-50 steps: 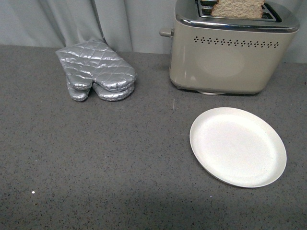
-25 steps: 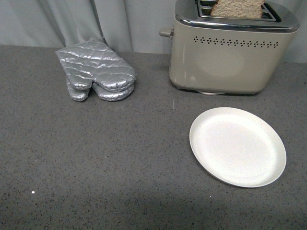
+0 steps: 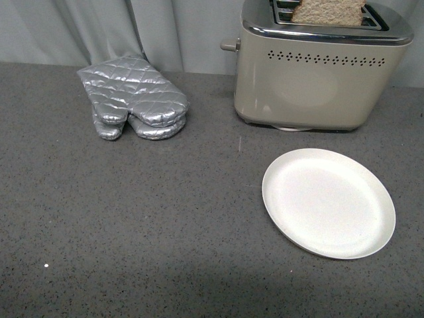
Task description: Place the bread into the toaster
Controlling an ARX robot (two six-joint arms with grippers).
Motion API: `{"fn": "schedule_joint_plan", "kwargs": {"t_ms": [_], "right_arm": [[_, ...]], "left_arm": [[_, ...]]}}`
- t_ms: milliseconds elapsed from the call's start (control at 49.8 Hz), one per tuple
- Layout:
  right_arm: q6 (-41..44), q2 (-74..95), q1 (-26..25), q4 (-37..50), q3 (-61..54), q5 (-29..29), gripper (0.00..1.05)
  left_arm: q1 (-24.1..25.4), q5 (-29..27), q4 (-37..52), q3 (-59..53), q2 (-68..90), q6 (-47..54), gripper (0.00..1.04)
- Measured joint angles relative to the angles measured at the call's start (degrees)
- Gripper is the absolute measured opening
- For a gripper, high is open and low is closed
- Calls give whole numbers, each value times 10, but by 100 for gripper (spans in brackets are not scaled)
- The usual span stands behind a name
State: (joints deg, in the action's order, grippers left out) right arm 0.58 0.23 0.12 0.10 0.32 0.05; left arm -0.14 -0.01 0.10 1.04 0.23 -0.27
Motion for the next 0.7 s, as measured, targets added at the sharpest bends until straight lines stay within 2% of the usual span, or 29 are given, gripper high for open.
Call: {"fn": "schedule_joint_plan", "kwargs": {"t_ms": [181, 321, 703], "right_arm": [[0, 0, 0, 0, 0, 0, 70], [0, 0, 0, 0, 0, 0, 96], [-2, 0, 0, 0, 0, 0, 95]], "left_arm": [[0, 0, 0, 0, 0, 0, 98], [0, 0, 0, 0, 0, 0, 98], [0, 0, 0, 0, 0, 0, 98]]}}
